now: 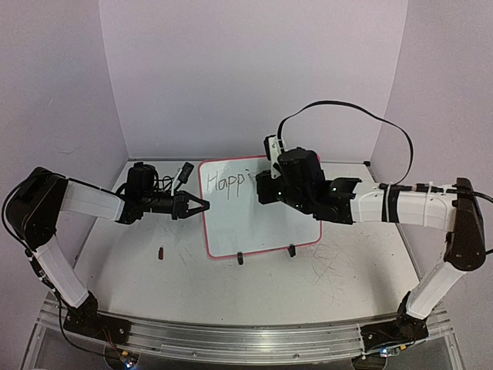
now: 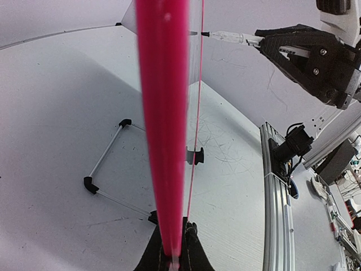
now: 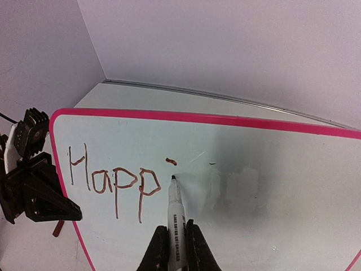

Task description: Write a sentence on the whiteboard

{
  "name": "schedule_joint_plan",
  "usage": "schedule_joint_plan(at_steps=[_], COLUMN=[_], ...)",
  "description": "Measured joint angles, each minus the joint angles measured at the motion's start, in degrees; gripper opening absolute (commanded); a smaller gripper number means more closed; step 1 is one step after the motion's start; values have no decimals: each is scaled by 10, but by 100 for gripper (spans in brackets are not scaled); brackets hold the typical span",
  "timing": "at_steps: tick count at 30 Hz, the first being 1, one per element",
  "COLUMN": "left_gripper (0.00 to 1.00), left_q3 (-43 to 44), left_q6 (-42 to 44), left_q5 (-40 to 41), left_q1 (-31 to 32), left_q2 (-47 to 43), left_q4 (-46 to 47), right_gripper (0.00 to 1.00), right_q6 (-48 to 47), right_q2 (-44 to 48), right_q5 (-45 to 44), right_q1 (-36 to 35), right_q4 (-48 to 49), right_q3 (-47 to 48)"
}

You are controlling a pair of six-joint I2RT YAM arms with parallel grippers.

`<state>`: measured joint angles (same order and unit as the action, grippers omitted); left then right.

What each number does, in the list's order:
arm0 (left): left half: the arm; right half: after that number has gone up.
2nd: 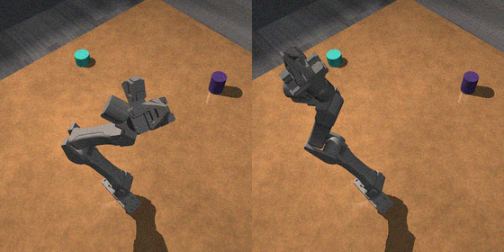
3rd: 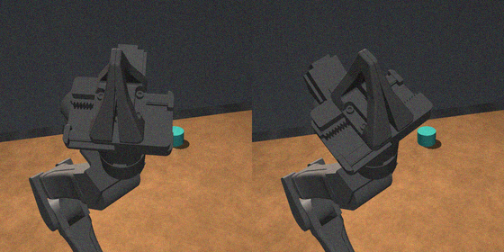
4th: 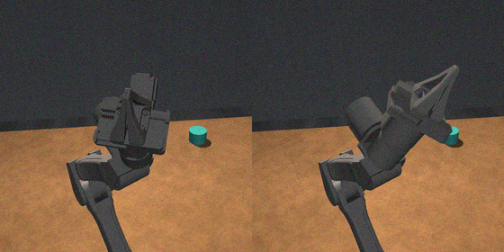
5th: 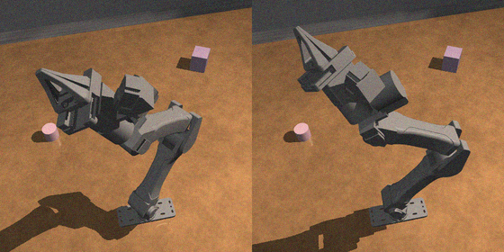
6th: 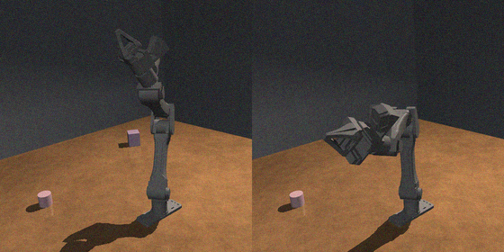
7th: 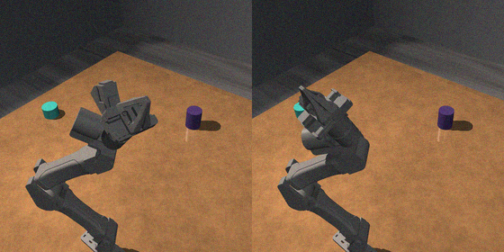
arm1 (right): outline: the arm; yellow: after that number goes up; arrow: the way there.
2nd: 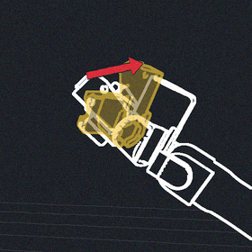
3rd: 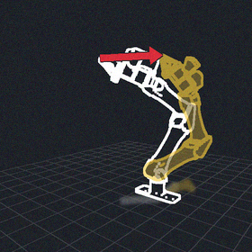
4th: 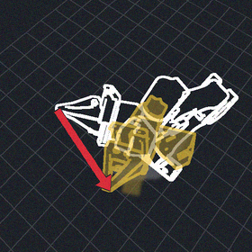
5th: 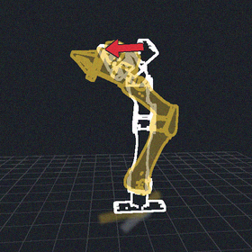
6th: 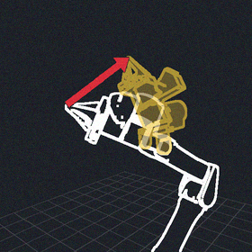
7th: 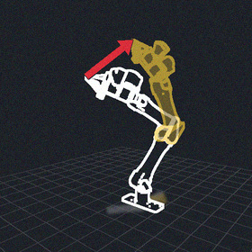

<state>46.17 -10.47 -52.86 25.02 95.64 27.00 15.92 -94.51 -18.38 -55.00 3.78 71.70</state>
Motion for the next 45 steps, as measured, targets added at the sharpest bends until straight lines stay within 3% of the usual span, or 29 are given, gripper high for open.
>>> schedule_joint_plan(at_steps=[45], left_gripper=[0], left_q3=[0], left_q6=[0], left_q5=[0], left_q1=[0], left_q2=[0], left_q4=[0], right_gripper=[0], right_q6=[17], right_q2=[17], right_q5=[2], right_q1=[1], right_q4=[-21], right_q3=[-6])
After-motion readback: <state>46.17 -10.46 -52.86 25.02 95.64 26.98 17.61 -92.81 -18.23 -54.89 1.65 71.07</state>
